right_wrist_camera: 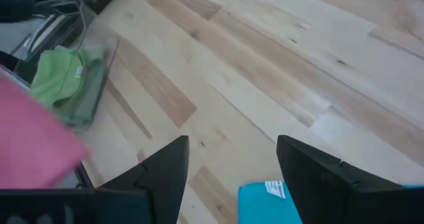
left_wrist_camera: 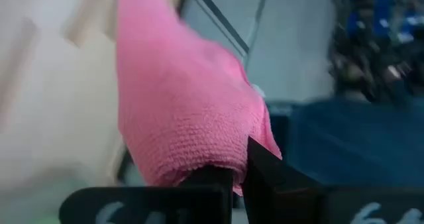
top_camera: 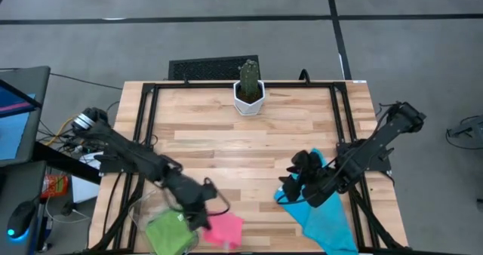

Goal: Fold microfiber towels
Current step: Put the folded pink microfiber cloth into the transparent bin

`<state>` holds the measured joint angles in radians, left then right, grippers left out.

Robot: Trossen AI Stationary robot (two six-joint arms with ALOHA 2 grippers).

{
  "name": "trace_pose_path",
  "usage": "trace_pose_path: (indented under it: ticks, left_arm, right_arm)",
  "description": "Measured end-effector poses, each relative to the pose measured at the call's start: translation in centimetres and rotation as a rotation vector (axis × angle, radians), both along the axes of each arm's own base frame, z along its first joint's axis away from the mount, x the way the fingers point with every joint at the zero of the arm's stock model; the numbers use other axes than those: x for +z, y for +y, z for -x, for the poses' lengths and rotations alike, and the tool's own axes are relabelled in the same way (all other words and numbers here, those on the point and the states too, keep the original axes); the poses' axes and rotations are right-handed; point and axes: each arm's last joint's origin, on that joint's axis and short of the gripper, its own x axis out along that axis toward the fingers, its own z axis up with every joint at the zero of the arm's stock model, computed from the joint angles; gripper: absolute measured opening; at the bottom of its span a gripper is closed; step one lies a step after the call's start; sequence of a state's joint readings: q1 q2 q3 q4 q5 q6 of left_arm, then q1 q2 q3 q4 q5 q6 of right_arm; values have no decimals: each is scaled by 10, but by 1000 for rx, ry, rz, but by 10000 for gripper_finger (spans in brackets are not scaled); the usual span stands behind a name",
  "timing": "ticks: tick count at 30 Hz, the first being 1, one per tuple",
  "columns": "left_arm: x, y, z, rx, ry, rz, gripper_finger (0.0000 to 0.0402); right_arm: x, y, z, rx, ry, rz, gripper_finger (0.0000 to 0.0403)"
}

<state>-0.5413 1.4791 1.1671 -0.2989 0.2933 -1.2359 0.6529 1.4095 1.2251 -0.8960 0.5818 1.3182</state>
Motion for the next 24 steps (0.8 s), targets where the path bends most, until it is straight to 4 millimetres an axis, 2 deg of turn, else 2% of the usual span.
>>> trace_pose_path:
  ticks: [5,8,12,19,24]
  left_arm:
    - [22,-23,36,-104,-52,39,0]
    - [21,-39,53,-183,-60,2,0]
    - [10,-54,78,-328,-22,-115,0]
    - [-10,-52,110,-523,121,-359,0]
    - [-21,-44,120,-654,154,-467,0]
  right_arm:
    - [-1,2,-3,-4,-10,-7,255]
    - [-3,1,-4,-9,-6,-5,255]
    - [-2,-1,-5,-21,-7,-9,255]
    - [-2,-7,-9,-49,-7,-10,255]
    - [-2,-11,-12,-63,-7,-10,255]
